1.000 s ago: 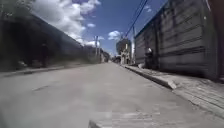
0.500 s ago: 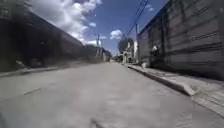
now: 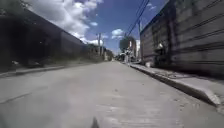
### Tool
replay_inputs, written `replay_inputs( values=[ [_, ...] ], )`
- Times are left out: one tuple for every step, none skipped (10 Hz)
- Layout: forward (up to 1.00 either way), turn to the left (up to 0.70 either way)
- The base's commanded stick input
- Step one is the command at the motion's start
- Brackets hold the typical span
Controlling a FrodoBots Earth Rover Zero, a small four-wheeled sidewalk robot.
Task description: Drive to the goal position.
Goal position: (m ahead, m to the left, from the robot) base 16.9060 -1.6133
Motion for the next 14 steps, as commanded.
replay_inputs(
  values=[
    [1.00,0.00],
    [1.00,0.00],
    [1.00,0.00],
    [1.00,0.00],
    [1.00,0.00],
    [1.00,0.00],
    [1.00,0.00],
    [1.00,0.00],
    [1.00,0.00],
    [1.00,0.00],
    [1.00,0.00],
    [1.00,0.00],
    [1.00,0.00],
    [1.00,0.00]
  ],
)
